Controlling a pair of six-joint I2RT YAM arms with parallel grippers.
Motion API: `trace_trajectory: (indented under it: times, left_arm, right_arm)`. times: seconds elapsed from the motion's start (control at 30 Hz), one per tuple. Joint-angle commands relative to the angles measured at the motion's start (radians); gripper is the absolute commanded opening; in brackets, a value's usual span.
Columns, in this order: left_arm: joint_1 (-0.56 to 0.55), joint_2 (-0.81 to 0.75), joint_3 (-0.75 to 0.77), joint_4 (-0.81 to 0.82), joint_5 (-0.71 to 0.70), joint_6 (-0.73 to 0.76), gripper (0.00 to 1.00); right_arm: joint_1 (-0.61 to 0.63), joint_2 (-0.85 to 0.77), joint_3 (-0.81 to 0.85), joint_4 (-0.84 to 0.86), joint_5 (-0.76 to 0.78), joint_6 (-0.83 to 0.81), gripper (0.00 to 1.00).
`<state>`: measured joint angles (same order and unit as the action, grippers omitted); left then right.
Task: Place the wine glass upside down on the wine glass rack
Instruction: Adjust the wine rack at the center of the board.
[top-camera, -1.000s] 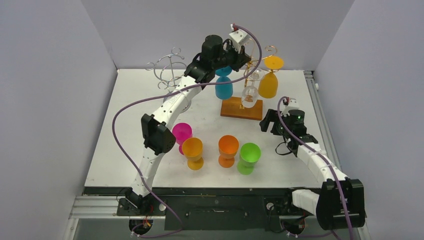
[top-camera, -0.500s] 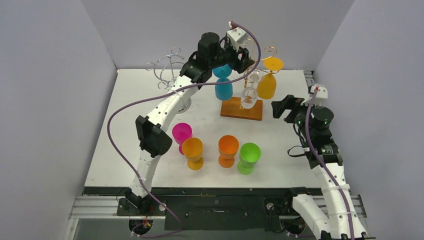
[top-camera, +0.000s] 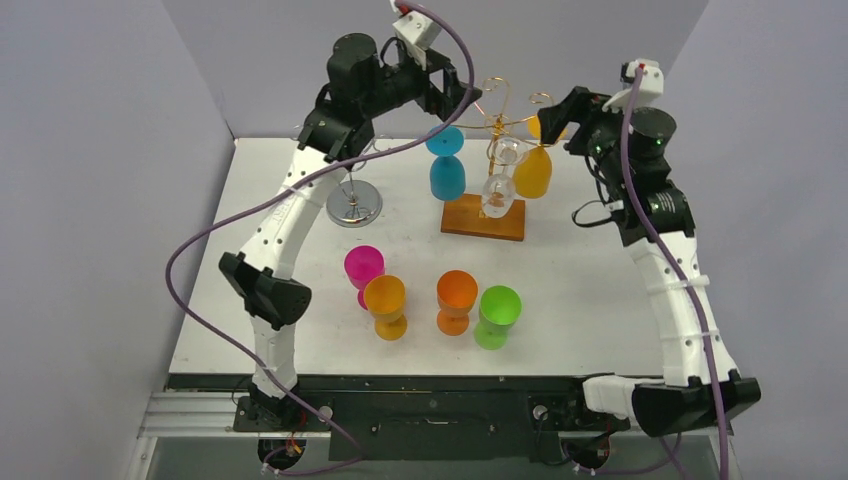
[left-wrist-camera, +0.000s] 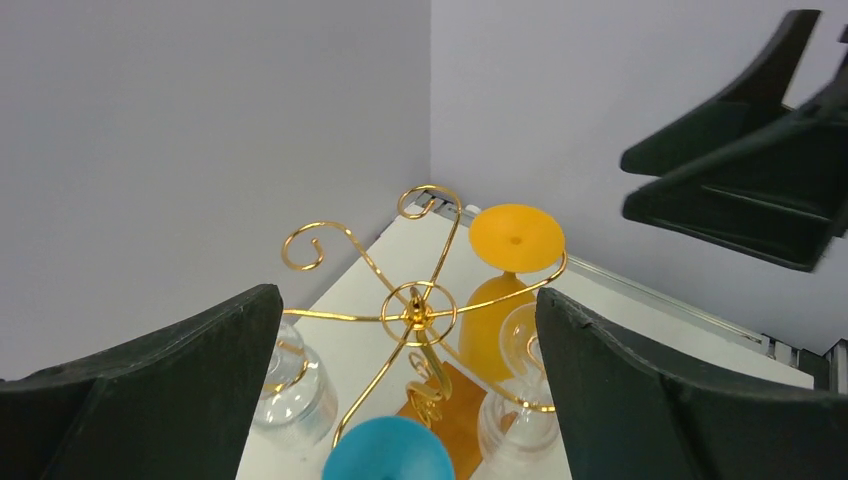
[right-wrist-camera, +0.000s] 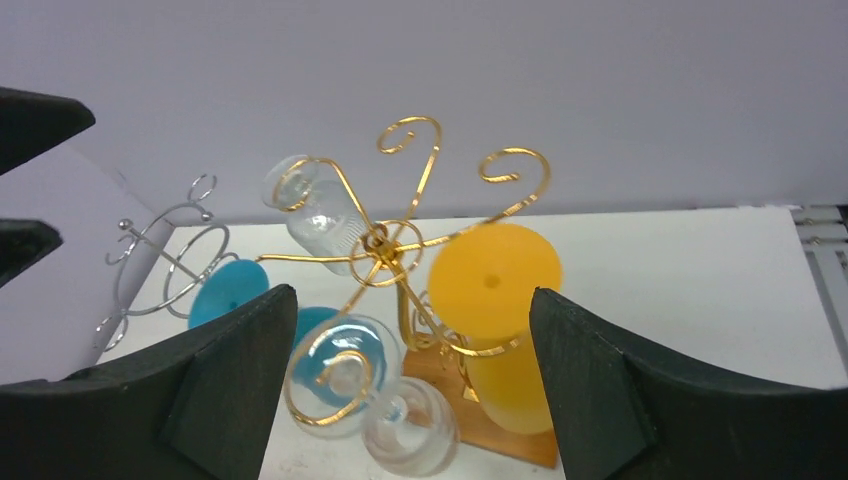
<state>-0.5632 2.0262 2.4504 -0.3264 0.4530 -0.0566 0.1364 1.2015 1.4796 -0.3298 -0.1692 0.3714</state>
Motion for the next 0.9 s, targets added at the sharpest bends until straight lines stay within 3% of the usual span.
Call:
trace_trajectory:
  times: [0.0, 0.13, 0.27, 0.53, 0.87]
  left_arm:
    - [0.059, -0.164, -0.091, -0.046, 0.023, -0.022, 0.96]
    - [0.146, -0.286, -0.244, -0.082, 0.03, -0.025, 0.96]
    - [0.244, -0.435, -0.421, -0.079, 0.054, -0.025, 0.96]
    - [0.34, -0.656, -0.701, -0.106, 0.075, 0.042, 0.96]
    - [0.346, -0.741, -0.784, -0.158, 0.1, 0.088, 0.96]
  right_arm:
    - [0.106, 0.161, 0.229, -0.068, 0.06, -0.093, 0.82]
    - [0.202, 0.371, 0.498, -0.218, 0.094, -0.204, 0.8]
    - [0.228, 0.521, 0.677, -0.332, 0.093, -0.255, 0.71]
    - [0.196, 0.617, 0.794, -0.362, 0.123, -0.283, 0.63]
    - [0.028, 0.675, 0.814, -0.275, -0.012, -0.103, 0.59]
